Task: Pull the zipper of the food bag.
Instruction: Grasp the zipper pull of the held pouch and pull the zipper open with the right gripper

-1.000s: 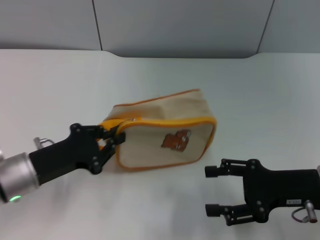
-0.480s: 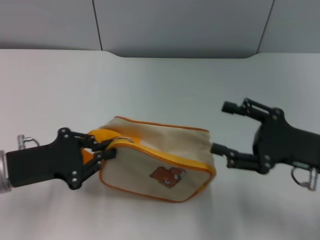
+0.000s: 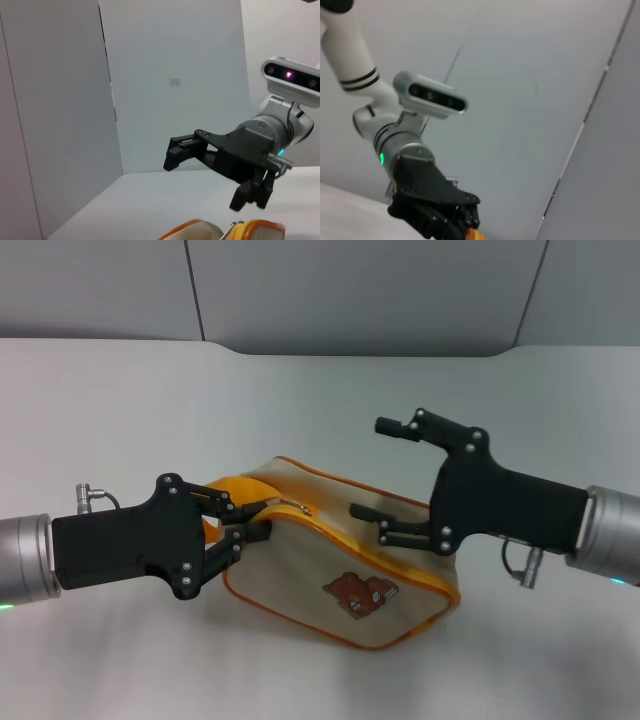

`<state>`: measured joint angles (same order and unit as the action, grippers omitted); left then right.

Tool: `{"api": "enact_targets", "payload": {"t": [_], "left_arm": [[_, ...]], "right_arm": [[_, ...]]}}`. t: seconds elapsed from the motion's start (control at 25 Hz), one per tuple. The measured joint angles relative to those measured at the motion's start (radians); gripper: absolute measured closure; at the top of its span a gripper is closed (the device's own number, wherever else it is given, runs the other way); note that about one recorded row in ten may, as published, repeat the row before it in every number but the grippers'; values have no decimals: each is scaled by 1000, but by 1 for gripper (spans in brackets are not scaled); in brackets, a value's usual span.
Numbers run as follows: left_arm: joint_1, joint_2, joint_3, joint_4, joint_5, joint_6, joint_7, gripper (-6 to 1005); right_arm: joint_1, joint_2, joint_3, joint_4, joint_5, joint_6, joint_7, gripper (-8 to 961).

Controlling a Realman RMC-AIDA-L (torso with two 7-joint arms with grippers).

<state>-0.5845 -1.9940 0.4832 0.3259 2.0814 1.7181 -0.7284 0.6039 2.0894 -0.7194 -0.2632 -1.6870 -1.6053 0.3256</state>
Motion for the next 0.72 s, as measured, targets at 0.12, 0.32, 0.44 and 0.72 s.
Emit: {"api": "enact_targets", "payload": {"t": [0.12, 0.32, 0.44, 0.72], "left_arm": [[-2, -1, 0, 0, -4, 3, -1, 893], [-5, -2, 0, 1, -6, 5, -3, 894], [-7, -4, 0, 1, -7, 6, -3, 893], [-22, -16, 0, 11, -6, 7, -3, 894]], "right_arm": [[21, 1, -8, 22, -1, 25, -66, 139], [35, 2, -11, 41, -5, 43, -145, 285], [39, 2, -11, 50, -6, 42, -174, 400], [48, 3, -48, 57, -2, 41, -221, 555]]}}
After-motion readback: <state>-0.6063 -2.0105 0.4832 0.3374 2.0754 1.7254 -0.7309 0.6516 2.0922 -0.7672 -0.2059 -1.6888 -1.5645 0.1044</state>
